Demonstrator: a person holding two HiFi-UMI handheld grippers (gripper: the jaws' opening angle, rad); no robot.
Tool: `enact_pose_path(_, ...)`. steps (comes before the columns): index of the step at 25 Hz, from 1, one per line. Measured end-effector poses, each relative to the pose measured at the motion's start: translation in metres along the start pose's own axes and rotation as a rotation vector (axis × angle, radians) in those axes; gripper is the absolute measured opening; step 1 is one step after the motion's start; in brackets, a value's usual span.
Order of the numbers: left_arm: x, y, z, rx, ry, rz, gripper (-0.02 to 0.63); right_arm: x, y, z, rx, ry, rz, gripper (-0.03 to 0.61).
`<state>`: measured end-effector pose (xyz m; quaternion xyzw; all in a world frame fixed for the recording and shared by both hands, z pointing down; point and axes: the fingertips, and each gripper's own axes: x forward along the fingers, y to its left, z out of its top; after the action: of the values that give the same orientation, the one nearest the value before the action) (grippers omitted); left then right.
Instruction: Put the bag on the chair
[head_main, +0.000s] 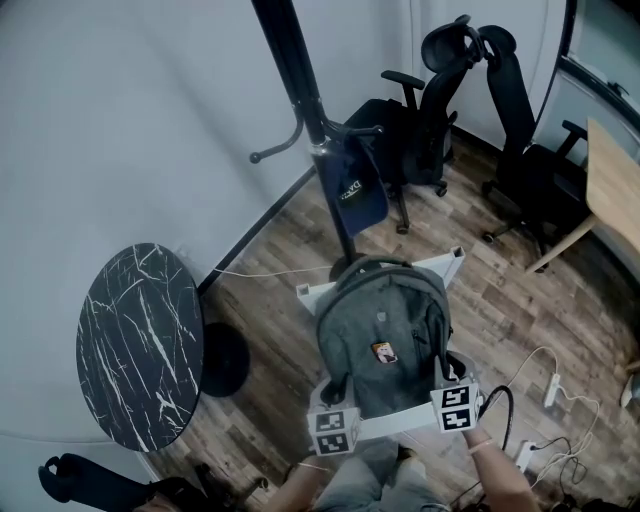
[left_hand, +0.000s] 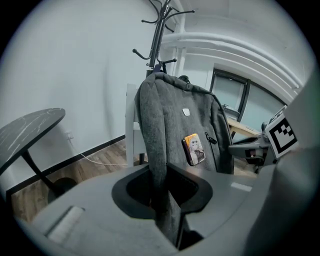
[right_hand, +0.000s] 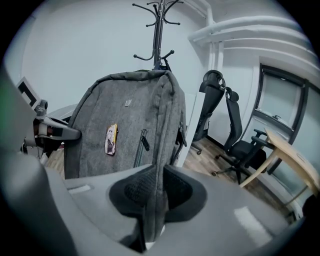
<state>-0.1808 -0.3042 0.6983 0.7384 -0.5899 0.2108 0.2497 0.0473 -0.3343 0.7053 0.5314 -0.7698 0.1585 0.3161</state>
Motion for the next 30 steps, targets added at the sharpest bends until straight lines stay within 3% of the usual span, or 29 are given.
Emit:
enact_pose_path(23,0.039,0.017,-0.011,-0.001,0.058,0.011,0.075,0.045,-0.001,-0.012,0.02,0.069,0.011,0.046)
enact_pose_path(30,0.048,0.022,-0.019,-0.073,0.076,0.03,0.075,0.054,-0.002,-0.016,0.013,0.087,0.007,0.046)
